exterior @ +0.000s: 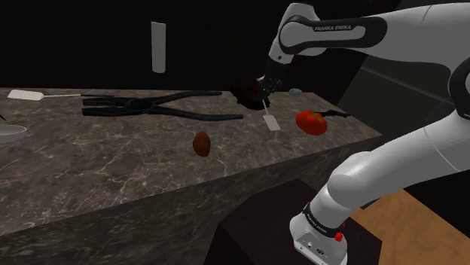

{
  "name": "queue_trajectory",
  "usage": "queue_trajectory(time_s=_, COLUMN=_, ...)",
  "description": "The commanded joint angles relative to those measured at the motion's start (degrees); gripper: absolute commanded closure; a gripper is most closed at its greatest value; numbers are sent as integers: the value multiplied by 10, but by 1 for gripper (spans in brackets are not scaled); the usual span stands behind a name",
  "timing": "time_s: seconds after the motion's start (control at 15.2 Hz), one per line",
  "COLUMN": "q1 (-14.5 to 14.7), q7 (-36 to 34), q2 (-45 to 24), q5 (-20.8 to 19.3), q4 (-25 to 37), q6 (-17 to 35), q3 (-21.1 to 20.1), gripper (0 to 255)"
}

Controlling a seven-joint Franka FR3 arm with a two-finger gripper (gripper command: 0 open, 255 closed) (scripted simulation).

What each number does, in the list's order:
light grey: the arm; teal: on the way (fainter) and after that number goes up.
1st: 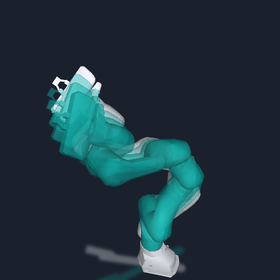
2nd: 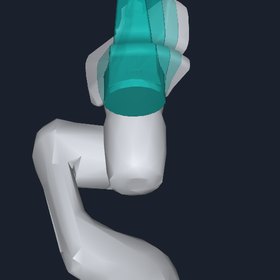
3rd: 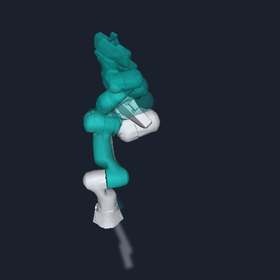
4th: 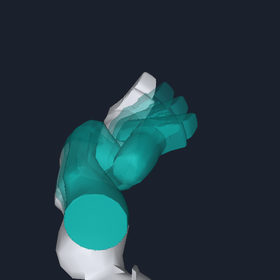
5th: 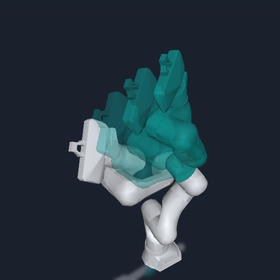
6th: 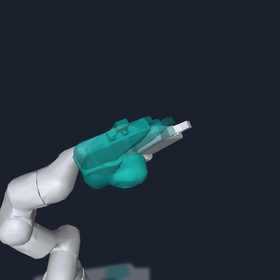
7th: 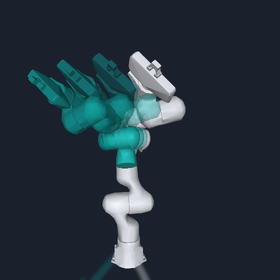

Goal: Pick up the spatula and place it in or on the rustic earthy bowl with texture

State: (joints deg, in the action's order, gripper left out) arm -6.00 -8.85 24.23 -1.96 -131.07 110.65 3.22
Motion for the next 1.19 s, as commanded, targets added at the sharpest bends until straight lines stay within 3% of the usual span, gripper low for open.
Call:
queue_trajectory(time_s=0.0, q1=0, q7=0, q2=1, q5=0, q4=15, q6=-15, q3=-1, gripper=255)
queue_trajectory(time_s=0.4, q1=1, q7=0, q2=2, q5=1, q4=56, q6=-58, q3=-1, gripper=255)
queue_trajectory(time_s=1.12, q1=-26, q7=90, q2=-227, q5=18, q4=304, q6=-76, q3=56, gripper=255)
